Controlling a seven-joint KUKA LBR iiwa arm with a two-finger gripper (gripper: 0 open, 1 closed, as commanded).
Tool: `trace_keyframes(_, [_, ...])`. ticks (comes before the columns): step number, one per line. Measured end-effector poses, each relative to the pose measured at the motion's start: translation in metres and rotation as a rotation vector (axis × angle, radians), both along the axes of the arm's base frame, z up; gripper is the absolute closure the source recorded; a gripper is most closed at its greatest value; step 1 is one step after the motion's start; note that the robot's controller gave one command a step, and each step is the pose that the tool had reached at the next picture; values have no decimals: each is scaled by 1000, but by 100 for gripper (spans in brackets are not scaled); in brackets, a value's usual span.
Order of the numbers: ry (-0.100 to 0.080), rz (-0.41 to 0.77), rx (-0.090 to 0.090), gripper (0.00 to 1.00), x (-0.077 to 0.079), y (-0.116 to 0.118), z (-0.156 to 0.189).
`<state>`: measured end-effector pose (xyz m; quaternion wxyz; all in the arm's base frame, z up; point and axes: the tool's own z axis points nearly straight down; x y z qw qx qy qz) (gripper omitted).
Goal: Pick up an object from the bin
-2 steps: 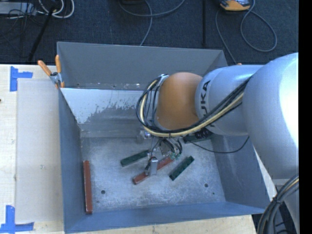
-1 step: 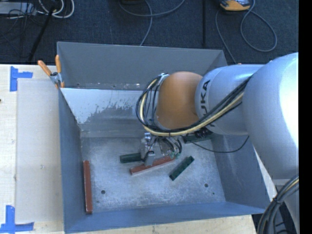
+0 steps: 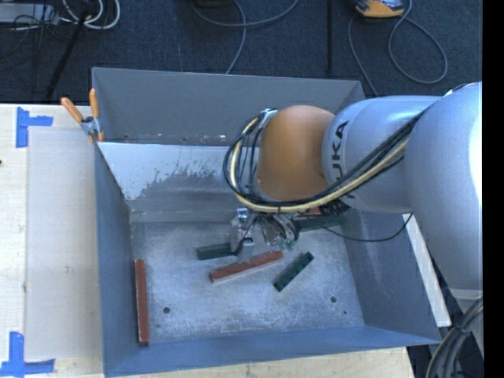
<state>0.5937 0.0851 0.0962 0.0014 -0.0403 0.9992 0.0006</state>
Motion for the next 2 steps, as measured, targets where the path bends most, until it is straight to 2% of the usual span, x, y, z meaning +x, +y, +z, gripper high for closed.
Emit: trace_keyframes(2, [-2, -5, 0, 100, 2, 0, 71])
